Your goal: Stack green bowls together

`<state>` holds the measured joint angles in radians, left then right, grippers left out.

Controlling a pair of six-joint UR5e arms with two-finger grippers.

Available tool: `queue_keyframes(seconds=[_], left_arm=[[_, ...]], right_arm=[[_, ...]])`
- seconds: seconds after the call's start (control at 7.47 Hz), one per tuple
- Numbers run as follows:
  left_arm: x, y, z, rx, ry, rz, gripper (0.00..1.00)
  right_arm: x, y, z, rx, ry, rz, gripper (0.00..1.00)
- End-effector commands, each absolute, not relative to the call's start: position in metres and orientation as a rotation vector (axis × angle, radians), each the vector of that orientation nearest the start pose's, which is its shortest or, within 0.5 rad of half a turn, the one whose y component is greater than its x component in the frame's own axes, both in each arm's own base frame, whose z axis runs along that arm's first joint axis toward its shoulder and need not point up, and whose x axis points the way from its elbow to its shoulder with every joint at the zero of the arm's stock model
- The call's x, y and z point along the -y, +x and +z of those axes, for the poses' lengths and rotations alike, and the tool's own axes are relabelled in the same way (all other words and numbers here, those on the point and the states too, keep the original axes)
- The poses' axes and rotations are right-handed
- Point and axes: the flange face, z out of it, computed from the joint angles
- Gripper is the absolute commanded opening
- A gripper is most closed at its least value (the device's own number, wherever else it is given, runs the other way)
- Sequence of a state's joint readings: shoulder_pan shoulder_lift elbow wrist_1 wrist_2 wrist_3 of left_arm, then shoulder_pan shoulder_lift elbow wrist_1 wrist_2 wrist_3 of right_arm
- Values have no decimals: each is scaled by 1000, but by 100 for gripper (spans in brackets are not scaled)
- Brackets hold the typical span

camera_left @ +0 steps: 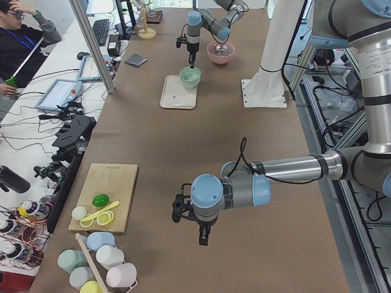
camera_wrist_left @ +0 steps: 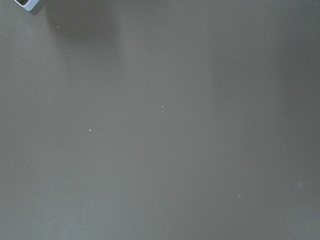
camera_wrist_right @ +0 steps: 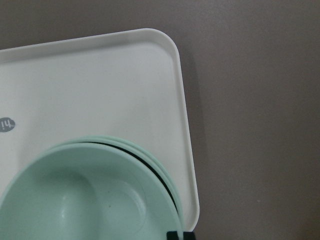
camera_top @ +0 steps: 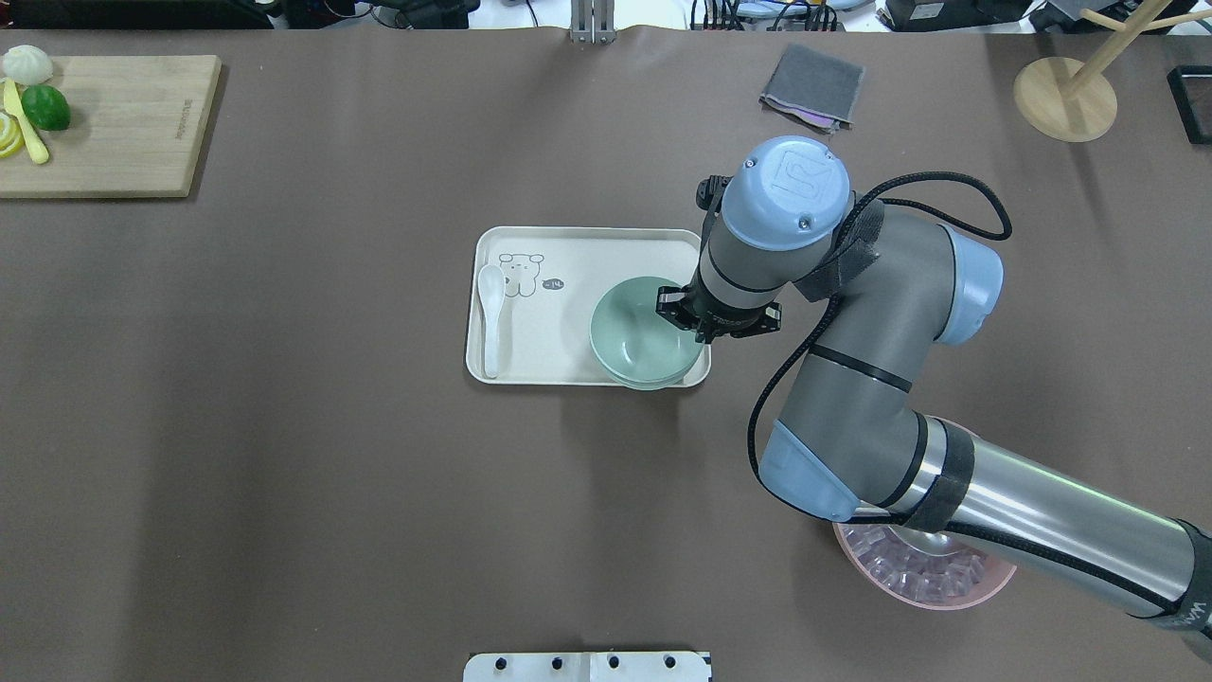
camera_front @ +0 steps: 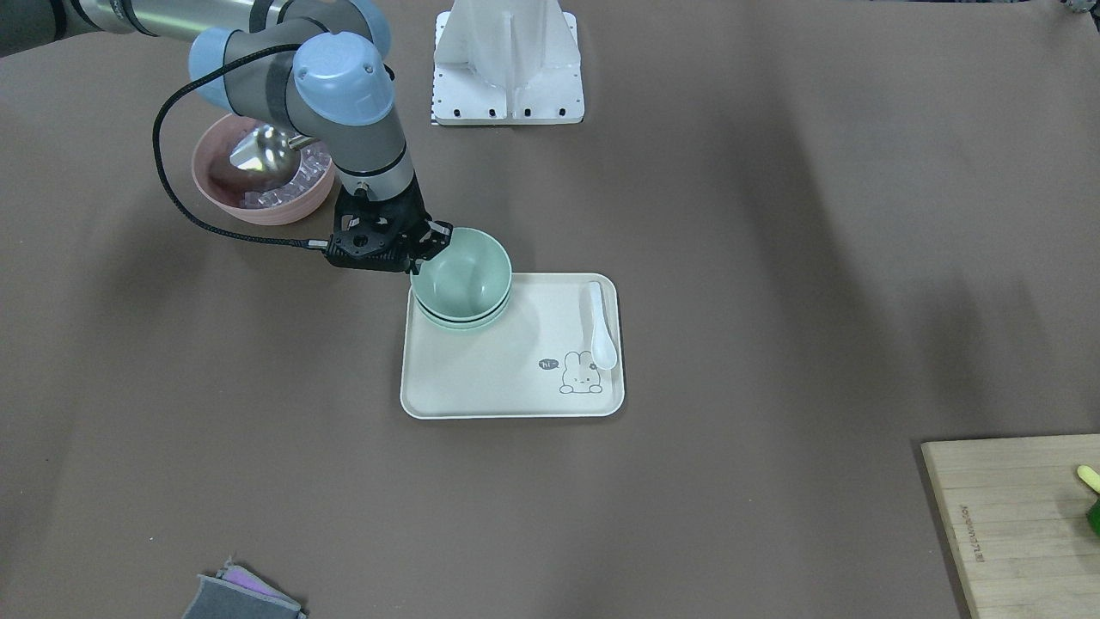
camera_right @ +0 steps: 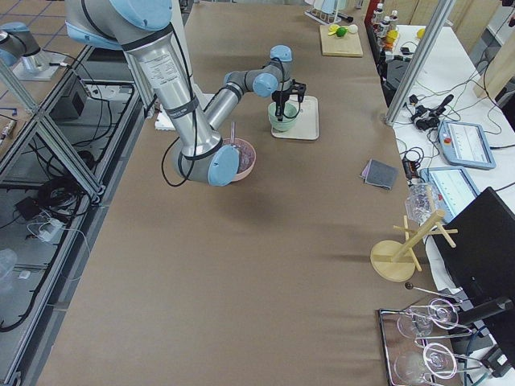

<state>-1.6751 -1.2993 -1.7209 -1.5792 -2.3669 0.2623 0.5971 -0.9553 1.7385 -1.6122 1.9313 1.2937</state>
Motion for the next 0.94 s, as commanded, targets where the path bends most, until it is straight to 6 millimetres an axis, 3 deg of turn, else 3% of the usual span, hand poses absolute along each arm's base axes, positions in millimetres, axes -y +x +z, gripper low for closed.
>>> queue_keyframes(seconds=[0.0, 0.8], left_arm=[[359, -100, 698, -801, 44, 106, 98], [360, -100, 697, -801, 46, 107, 98]], right_arm=[[453, -491, 235, 806, 5, 170, 0], [461, -497, 241, 836, 37, 176, 0]])
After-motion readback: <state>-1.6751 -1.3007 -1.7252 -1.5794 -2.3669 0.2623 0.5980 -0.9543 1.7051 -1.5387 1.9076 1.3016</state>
